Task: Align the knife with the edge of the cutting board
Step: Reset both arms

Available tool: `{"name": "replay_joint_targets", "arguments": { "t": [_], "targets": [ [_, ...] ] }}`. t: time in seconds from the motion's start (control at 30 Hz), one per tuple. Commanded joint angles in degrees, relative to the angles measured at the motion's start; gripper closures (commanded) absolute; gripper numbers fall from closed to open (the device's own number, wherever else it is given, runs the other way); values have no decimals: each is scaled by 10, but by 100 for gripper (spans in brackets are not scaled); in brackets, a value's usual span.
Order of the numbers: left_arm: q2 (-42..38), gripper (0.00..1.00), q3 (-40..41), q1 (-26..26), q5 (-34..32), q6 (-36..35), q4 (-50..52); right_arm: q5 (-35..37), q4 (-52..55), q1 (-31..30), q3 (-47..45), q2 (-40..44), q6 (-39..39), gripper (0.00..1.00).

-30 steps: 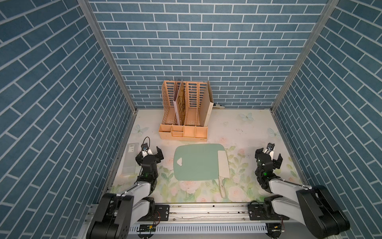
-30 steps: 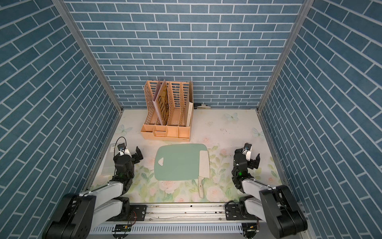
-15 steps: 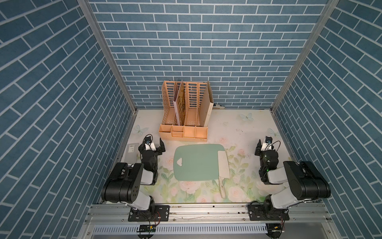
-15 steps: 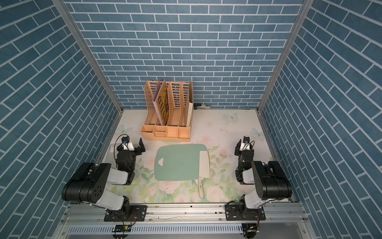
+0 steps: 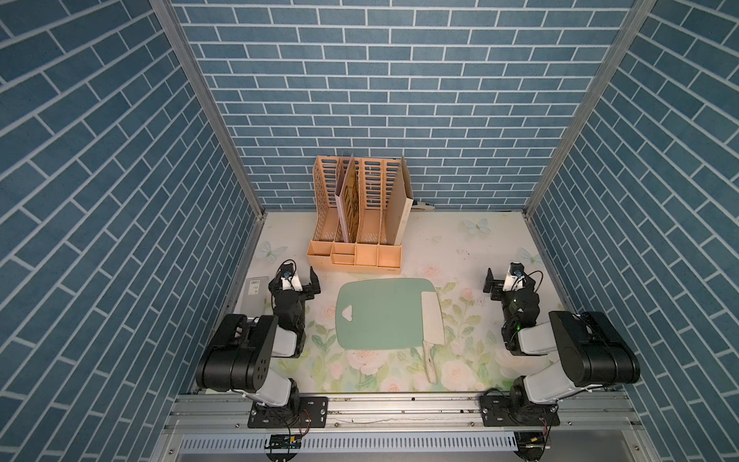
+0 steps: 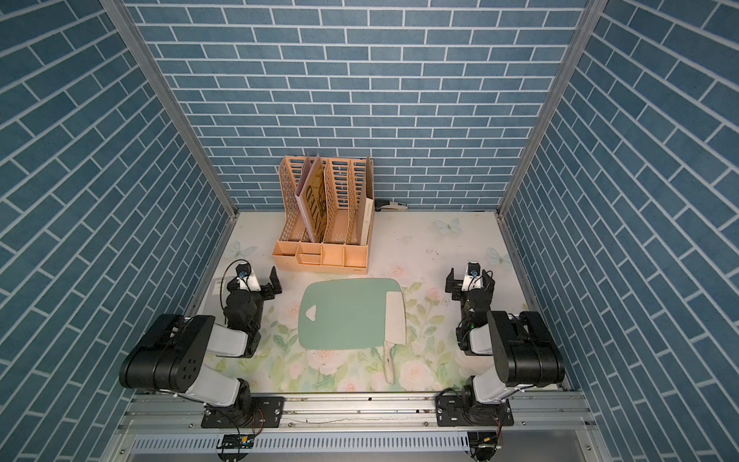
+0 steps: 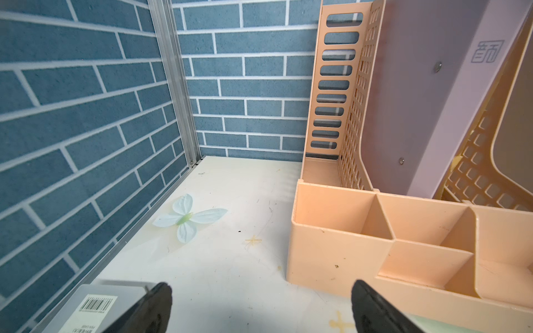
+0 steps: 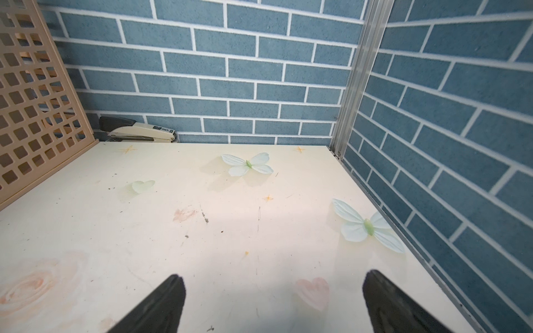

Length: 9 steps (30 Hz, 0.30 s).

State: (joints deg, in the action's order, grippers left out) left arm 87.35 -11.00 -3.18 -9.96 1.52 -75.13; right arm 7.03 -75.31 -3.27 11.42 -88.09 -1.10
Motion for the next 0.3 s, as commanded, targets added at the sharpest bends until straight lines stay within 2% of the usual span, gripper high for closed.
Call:
{"name": "replay_joint_targets", "arguments": {
  "t": [0.0, 0.27],
  "targets": [
    [1, 0, -3, 4, 5, -6, -10, -6, -1, 0, 2, 3, -1, 0],
    [1, 0, -3, 4, 5, -6, -10, -30, 7, 0, 7, 2, -9, 0]
  ]
}}
